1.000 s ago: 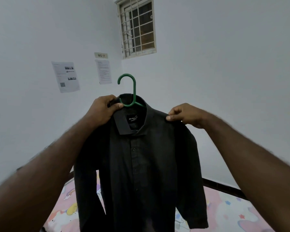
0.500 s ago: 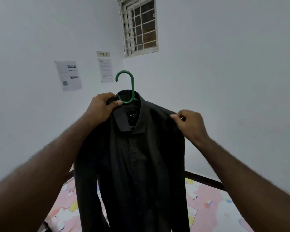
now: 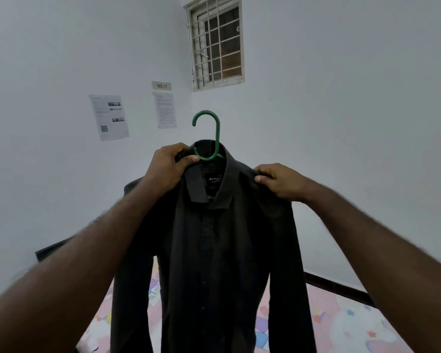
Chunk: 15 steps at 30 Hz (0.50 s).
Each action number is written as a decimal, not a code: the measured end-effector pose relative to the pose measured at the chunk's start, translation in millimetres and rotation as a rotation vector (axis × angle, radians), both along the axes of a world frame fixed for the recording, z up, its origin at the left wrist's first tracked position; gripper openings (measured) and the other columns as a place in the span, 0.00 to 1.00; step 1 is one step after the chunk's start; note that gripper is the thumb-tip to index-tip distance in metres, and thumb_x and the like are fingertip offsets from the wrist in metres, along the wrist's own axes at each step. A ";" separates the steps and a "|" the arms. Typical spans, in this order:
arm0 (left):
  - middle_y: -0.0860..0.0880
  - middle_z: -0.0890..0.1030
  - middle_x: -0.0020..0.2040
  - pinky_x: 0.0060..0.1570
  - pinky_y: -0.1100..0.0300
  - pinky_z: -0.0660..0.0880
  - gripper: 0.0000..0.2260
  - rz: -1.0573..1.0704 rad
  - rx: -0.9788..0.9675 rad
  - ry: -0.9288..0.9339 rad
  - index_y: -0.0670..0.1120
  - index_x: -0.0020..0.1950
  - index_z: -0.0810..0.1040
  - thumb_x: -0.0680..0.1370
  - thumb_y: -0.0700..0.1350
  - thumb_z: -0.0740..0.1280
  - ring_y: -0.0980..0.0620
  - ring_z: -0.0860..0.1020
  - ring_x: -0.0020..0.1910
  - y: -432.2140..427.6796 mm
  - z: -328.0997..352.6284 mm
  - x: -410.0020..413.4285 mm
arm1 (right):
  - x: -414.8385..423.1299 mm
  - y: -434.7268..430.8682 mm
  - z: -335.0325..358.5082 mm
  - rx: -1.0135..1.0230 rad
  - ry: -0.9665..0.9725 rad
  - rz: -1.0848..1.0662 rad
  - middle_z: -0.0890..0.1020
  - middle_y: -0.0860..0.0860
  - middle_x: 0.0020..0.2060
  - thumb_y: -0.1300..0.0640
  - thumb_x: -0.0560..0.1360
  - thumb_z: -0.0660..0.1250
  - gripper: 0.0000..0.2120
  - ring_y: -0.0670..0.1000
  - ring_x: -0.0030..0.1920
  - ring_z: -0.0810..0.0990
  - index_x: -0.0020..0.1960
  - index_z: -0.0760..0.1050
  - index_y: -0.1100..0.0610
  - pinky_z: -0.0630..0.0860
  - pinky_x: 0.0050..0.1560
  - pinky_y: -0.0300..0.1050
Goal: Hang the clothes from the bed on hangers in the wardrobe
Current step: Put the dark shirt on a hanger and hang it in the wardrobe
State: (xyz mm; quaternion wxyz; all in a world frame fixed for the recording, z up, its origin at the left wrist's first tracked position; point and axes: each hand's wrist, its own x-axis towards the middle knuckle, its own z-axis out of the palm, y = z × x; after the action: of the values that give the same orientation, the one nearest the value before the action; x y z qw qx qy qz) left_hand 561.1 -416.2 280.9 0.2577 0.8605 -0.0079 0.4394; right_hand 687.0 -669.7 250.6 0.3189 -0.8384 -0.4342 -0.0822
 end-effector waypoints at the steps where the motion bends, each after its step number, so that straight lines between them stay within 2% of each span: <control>1: 0.45 0.83 0.41 0.47 0.53 0.76 0.07 -0.009 -0.013 -0.010 0.44 0.50 0.82 0.76 0.46 0.71 0.46 0.80 0.44 -2.9 0.8 0.0 | -2.7 5.2 4.9 -0.006 -0.072 -0.006 0.81 0.48 0.47 0.56 0.82 0.60 0.08 0.50 0.48 0.78 0.54 0.77 0.56 0.71 0.49 0.45; 4: 0.46 0.83 0.40 0.44 0.56 0.75 0.07 -0.022 -0.046 -0.017 0.44 0.49 0.82 0.76 0.47 0.72 0.48 0.80 0.41 -6.1 1.1 -1.2 | -6.8 16.9 15.7 0.060 -0.240 -0.024 0.81 0.50 0.47 0.57 0.80 0.63 0.07 0.50 0.49 0.77 0.54 0.78 0.57 0.68 0.49 0.44; 8: 0.49 0.81 0.40 0.39 0.72 0.70 0.07 0.041 -0.019 0.059 0.46 0.49 0.80 0.76 0.49 0.71 0.56 0.77 0.39 17.8 -5.4 -15.6 | -3.2 14.0 22.8 0.171 -0.316 -0.063 0.83 0.53 0.45 0.59 0.78 0.66 0.05 0.54 0.48 0.79 0.51 0.79 0.58 0.72 0.50 0.48; 10: 0.52 0.79 0.42 0.40 0.68 0.69 0.09 0.145 -0.018 0.218 0.48 0.50 0.79 0.77 0.52 0.69 0.58 0.76 0.41 44.7 -15.7 -27.5 | 2.5 5.6 25.2 0.203 -0.295 -0.083 0.83 0.52 0.44 0.60 0.77 0.67 0.03 0.54 0.47 0.79 0.50 0.79 0.57 0.71 0.48 0.47; 12: 0.50 0.79 0.42 0.40 0.61 0.72 0.09 0.178 -0.144 0.334 0.44 0.49 0.77 0.78 0.50 0.69 0.52 0.77 0.42 68.3 -27.9 -39.3 | 6.7 -2.2 28.9 0.250 -0.247 -0.080 0.83 0.51 0.43 0.61 0.77 0.68 0.03 0.53 0.46 0.79 0.49 0.80 0.56 0.70 0.47 0.45; 15: 0.46 0.76 0.35 0.36 0.57 0.69 0.10 0.168 -0.265 0.298 0.38 0.41 0.76 0.76 0.43 0.71 0.47 0.73 0.37 78.4 -35.7 -47.1 | 7.5 -7.6 33.5 0.281 -0.181 -0.050 0.84 0.48 0.42 0.61 0.76 0.70 0.03 0.50 0.45 0.81 0.48 0.80 0.54 0.72 0.46 0.42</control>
State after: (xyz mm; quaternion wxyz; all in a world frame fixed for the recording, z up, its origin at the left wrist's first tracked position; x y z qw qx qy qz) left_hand 514.0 -337.8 245.2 0.3295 0.8722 0.1598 0.3242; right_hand 694.5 -677.3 284.1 0.3905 -0.7853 -0.4245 -0.2250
